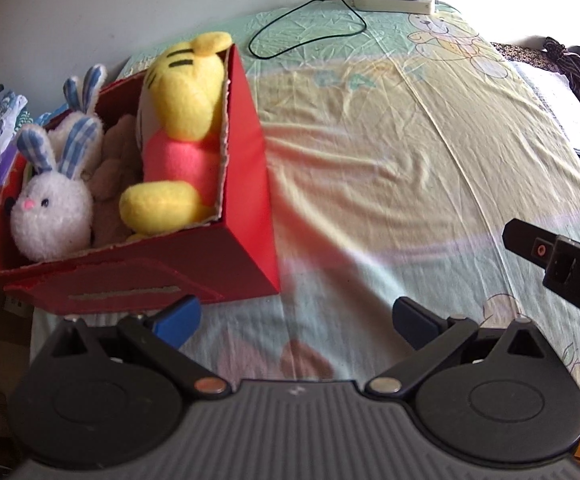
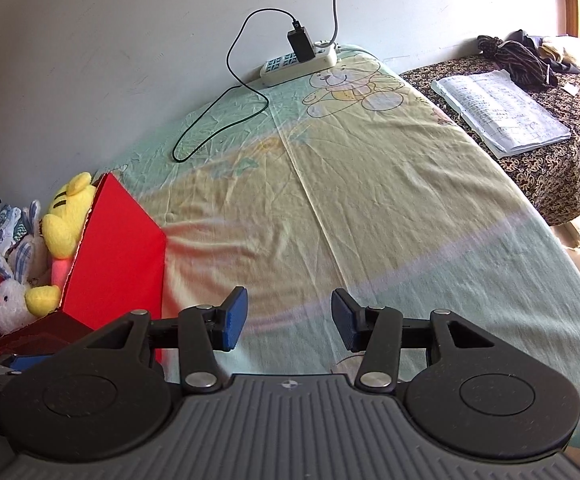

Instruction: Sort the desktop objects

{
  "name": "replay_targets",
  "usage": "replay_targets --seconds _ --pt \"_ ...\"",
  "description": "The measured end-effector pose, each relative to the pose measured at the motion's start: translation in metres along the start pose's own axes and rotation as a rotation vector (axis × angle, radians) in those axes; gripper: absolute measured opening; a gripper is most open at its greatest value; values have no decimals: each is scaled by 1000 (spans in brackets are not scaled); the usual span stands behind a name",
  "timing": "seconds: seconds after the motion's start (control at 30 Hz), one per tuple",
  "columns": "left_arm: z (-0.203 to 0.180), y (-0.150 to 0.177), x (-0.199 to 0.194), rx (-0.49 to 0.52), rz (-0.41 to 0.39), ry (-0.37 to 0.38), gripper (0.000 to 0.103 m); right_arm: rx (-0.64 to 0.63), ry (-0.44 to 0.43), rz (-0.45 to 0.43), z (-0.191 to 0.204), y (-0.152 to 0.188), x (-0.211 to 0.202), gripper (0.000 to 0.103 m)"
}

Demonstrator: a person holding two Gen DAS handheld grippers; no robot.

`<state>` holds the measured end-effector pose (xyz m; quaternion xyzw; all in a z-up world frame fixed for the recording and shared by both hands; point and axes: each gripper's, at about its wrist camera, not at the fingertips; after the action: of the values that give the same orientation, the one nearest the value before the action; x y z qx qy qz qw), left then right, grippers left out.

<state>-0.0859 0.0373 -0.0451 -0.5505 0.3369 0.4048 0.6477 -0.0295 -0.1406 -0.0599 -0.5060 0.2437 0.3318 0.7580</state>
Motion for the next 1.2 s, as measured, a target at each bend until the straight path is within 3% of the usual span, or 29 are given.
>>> replay_targets --seconds 0.43,1.2 --pt "31 15 6 -53 32 -13 102 -64 -23 18 34 12 4 50" --pt "127 25 -6 -140 -4 -12 102 -184 -90 20 128 25 -1 50"
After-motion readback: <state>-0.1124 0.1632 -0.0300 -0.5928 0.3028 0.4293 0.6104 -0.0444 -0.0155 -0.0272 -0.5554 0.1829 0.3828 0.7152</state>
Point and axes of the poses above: each gripper's, at about its wrist camera, not at the fingertips, and x roughly the way its jaws point, z to its left, y to its underside, and after that the axes turned 2 degrees about x, right-handed
